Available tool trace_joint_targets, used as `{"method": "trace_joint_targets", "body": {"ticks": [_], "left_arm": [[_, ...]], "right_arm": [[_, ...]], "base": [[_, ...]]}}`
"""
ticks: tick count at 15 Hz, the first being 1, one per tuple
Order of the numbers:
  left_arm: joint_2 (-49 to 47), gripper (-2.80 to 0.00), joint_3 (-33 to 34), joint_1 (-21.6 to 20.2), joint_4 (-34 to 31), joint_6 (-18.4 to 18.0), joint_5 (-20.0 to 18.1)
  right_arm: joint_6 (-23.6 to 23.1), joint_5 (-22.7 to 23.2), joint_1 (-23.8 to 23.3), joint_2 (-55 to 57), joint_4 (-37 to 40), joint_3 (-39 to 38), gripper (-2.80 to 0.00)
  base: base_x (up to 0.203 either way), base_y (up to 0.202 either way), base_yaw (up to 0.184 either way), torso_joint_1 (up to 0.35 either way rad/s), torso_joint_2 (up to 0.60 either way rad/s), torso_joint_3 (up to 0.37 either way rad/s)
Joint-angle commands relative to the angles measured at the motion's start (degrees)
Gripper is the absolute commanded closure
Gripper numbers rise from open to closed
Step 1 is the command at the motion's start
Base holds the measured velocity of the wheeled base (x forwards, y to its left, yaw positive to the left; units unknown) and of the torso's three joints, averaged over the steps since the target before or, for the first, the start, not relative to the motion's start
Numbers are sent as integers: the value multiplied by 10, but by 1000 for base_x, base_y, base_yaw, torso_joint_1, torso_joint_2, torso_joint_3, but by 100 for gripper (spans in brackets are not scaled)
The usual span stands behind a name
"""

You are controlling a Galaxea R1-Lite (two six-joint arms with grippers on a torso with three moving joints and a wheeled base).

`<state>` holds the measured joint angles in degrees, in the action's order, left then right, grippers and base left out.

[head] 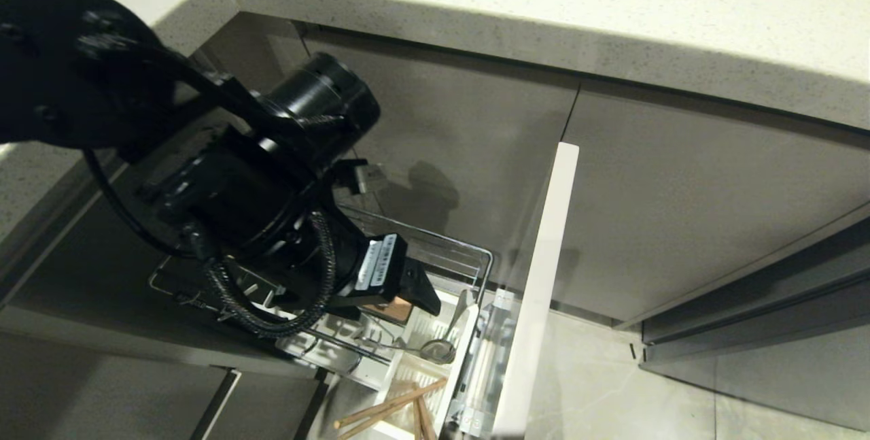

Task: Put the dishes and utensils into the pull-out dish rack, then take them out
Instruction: Pick up the bowl and place it in the cupboard

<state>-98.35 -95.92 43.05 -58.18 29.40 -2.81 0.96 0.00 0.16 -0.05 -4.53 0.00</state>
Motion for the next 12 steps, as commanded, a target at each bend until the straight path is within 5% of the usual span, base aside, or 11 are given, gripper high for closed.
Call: {"method": "trace_joint_targets", "body": {"ticks": [1, 6, 12], "left_arm": [[78, 0, -4, -1, -2, 0, 18], [198, 0, -24, -19, 41, -2, 79], [291, 0, -39, -171, 173, -4, 85]], "right_arm": [[0, 0, 0, 0, 0, -15, 0], [0, 0, 0, 0, 0, -15, 0], [0, 0, 0, 0, 0, -15, 0]], "base": [[0, 0, 0, 0, 0, 0], [0, 0, 0, 0, 0, 0], [0, 0, 0, 0, 0, 0]]}}
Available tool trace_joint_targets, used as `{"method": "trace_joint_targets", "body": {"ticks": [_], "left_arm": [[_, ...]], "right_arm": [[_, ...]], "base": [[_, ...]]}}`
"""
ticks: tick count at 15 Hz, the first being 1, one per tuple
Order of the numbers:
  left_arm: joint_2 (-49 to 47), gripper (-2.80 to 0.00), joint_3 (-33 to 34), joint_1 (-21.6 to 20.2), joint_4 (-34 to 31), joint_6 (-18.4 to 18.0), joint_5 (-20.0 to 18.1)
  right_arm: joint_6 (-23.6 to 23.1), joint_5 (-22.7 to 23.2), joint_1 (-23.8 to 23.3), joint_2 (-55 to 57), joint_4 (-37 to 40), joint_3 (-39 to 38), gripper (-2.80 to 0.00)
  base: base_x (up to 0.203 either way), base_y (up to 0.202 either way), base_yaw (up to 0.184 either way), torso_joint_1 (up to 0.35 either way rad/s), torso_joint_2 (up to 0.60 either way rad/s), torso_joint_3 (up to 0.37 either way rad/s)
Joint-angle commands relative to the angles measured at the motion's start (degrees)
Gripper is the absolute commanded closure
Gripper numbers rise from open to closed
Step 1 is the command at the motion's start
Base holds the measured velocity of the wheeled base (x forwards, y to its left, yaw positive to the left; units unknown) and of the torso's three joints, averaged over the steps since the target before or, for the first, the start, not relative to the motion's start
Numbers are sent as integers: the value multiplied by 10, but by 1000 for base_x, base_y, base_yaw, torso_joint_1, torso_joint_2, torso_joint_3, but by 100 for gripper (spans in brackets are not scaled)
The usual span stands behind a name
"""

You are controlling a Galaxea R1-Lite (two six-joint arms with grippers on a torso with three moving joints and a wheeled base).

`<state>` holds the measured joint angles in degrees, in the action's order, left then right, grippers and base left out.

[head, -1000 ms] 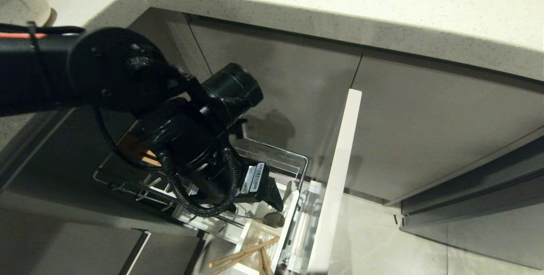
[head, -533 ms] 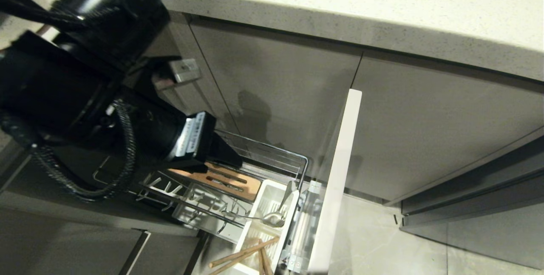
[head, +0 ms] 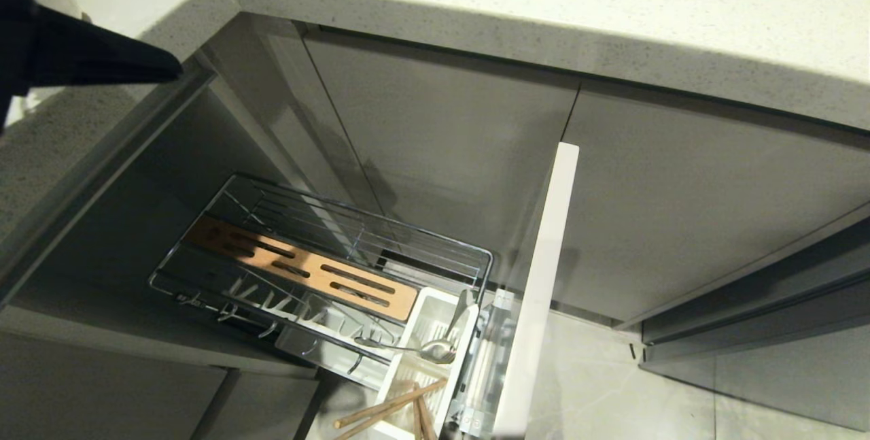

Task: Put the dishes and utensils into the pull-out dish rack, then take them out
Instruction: Pick up the bowl and place it in the cupboard

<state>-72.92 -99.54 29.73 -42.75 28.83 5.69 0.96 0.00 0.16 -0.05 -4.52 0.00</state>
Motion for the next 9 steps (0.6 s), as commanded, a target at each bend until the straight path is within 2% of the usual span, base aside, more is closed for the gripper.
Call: {"method": "trace_joint_targets", "body": {"ticks": [1, 3, 5, 7, 9], "left_arm": [[49, 0, -3, -69, 41, 2, 0], [68, 0, -2, -141, 93, 2, 2], [86, 0, 13, -202, 167, 1, 21], [103, 0, 43, -216, 220, -30, 46], [107, 0, 82, -218, 261, -94, 55]], "right_arm": [[0, 0, 0, 0, 0, -15, 0], [0, 0, 0, 0, 0, -15, 0], [0, 0, 0, 0, 0, -15, 0], [0, 0, 0, 0, 0, -16, 0], [0, 0, 0, 0, 0, -15, 0]], "base": [[0, 0, 0, 0, 0, 0], [0, 0, 0, 0, 0, 0], [0, 0, 0, 0, 0, 0], [0, 0, 0, 0, 0, 0], [0, 0, 0, 0, 0, 0]]}}
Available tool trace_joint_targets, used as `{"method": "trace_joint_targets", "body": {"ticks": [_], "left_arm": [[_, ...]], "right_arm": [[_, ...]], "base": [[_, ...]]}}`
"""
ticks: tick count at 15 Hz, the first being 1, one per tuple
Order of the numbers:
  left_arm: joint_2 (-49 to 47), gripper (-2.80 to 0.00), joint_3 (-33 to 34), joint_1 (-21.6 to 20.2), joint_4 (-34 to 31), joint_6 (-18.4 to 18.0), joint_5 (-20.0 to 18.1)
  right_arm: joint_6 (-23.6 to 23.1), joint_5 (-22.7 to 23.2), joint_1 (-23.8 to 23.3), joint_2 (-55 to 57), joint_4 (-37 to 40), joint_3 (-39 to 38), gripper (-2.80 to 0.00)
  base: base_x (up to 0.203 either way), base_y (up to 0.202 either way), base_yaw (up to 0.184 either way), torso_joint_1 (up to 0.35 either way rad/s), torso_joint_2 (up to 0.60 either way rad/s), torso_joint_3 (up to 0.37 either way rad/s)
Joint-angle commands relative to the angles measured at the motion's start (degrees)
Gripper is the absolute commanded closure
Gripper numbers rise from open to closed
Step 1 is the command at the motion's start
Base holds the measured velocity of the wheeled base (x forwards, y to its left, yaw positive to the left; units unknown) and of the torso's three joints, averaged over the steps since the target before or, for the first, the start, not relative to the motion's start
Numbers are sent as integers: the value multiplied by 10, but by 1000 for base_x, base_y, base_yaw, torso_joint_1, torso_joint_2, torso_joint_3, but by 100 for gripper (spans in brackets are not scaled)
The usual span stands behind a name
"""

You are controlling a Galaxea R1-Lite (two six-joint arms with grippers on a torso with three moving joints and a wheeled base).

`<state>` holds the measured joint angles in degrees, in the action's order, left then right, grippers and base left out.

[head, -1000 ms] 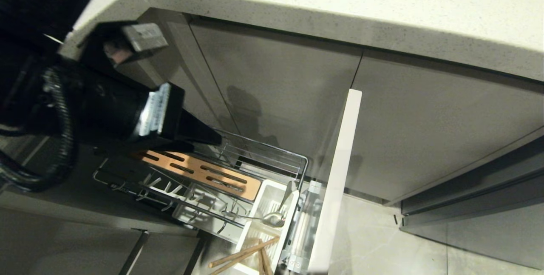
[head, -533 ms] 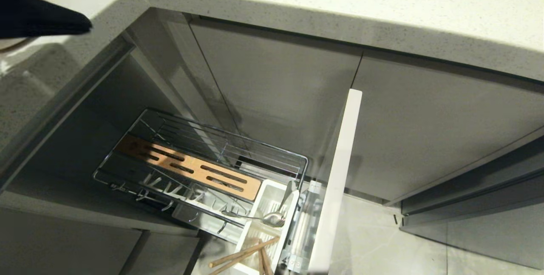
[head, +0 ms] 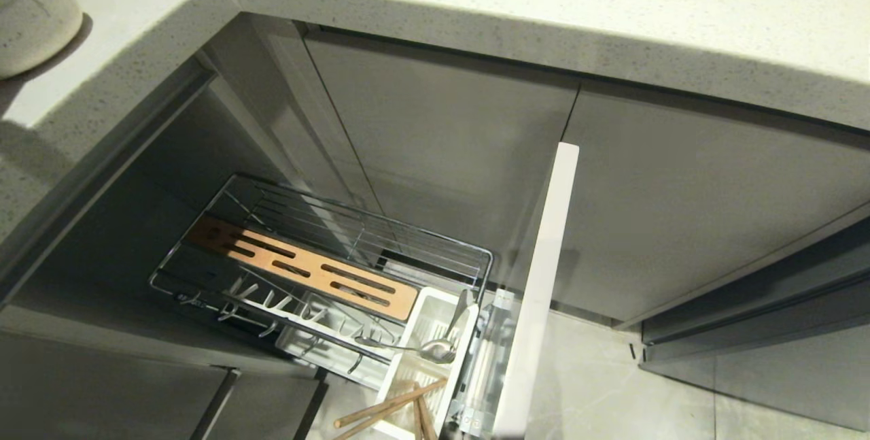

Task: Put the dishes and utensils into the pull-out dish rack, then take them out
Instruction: Pick up the bowl and place it in the cupboard

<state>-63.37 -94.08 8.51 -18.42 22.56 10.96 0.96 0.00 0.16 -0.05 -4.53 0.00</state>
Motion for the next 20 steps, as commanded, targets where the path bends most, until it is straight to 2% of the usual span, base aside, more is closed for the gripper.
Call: {"method": "trace_joint_targets", "body": {"ticks": [1, 2, 3, 5, 8, 11, 14, 20], "left_arm": [[9, 0, 47, -6, 24, -62, 3], [4, 0, 67, -6, 35, -101, 3], [-3, -280, 78, -6, 47, -125, 3], [-19, -280, 93, -5, 53, -176, 3], [-30, -280, 111, -4, 70, -211, 4], [-31, -280, 118, -4, 73, -217, 9], [-32, -280, 133, -5, 75, -246, 11], [-41, -280, 136, -5, 72, -255, 12]], "right_arm": [[0, 0, 0, 0, 0, -15, 0], [0, 0, 0, 0, 0, -15, 0], [0, 0, 0, 0, 0, -15, 0], [0, 0, 0, 0, 0, -15, 0], [0, 0, 0, 0, 0, -15, 0], [0, 0, 0, 0, 0, -15, 0], [0, 0, 0, 0, 0, -15, 0], [0, 0, 0, 0, 0, -15, 0]], "base": [[0, 0, 0, 0, 0, 0], [0, 0, 0, 0, 0, 0], [0, 0, 0, 0, 0, 0], [0, 0, 0, 0, 0, 0], [0, 0, 0, 0, 0, 0], [0, 0, 0, 0, 0, 0], [0, 0, 0, 0, 0, 0], [0, 0, 0, 0, 0, 0]]}}
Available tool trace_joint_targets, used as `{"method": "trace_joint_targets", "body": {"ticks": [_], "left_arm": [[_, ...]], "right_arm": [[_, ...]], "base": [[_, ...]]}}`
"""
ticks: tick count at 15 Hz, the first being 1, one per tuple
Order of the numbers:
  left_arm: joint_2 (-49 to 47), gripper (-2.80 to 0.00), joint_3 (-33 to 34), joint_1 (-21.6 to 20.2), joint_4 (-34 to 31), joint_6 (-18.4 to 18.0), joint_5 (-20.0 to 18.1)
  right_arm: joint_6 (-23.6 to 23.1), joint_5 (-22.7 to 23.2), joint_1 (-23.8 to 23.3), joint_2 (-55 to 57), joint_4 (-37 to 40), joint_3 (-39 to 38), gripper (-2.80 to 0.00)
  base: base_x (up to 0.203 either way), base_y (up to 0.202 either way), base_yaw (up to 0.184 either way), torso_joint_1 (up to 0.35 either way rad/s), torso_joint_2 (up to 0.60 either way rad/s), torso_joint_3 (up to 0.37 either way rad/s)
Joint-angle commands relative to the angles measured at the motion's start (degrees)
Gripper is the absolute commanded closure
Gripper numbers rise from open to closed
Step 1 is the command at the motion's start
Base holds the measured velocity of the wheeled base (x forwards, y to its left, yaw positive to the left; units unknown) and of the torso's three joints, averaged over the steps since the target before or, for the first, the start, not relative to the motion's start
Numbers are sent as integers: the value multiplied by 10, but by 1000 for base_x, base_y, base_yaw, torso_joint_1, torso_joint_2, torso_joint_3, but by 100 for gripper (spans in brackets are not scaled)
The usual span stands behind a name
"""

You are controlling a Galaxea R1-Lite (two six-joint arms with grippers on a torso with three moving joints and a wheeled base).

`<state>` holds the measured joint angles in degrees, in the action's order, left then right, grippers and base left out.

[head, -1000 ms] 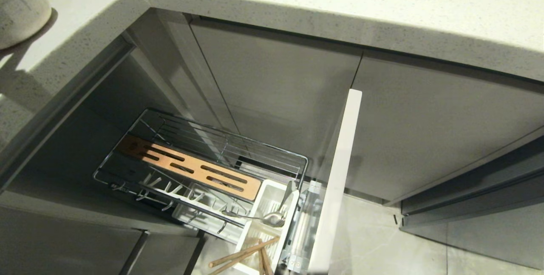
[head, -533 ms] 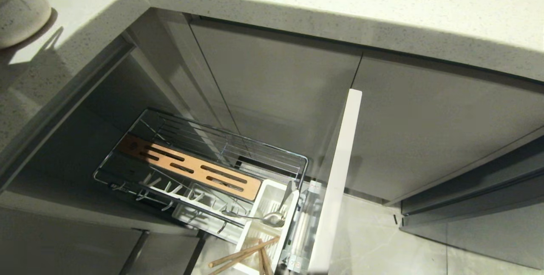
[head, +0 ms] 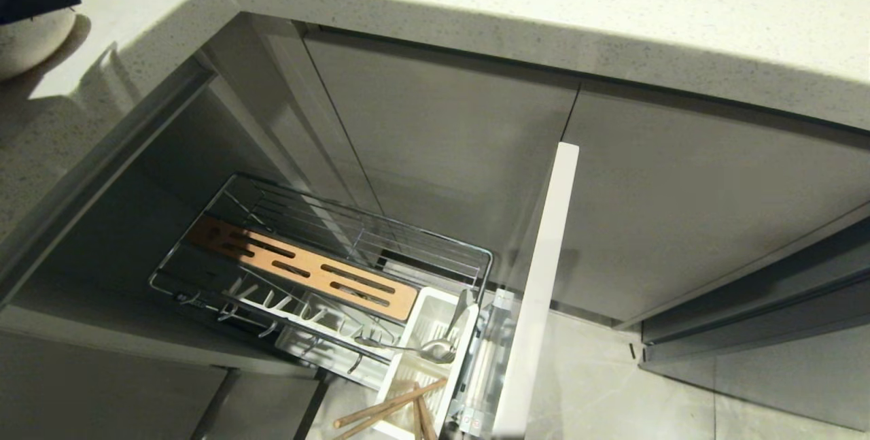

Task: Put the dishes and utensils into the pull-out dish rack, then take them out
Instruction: Pick up the bowl and place it in the cupboard

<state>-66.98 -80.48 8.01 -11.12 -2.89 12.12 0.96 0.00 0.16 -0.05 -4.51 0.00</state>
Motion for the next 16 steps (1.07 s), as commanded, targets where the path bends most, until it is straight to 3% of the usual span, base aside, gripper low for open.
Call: {"method": "trace_joint_targets", "body": {"ticks": [1, 3, 4, 5, 16], "left_arm": [[-7, -280, 1, 0, -1, 0, 0], [-8, -280, 2, 0, -2, 0, 0], [-9, -120, 1, 0, -3, 0, 0], [-10, 0, 1, 0, -3, 0, 1], [11, 0, 16, 2, 6, -14, -3]], "right_arm": [[0, 0, 0, 0, -1, -15, 0], [0, 0, 0, 0, -1, -15, 0], [0, 0, 0, 0, -1, -15, 0], [0, 0, 0, 0, -1, -16, 0], [0, 0, 0, 0, -1, -15, 0]], "base": [[0, 0, 0, 0, 0, 0], [0, 0, 0, 0, 0, 0], [0, 0, 0, 0, 0, 0], [0, 0, 0, 0, 0, 0], [0, 0, 0, 0, 0, 0]]}}
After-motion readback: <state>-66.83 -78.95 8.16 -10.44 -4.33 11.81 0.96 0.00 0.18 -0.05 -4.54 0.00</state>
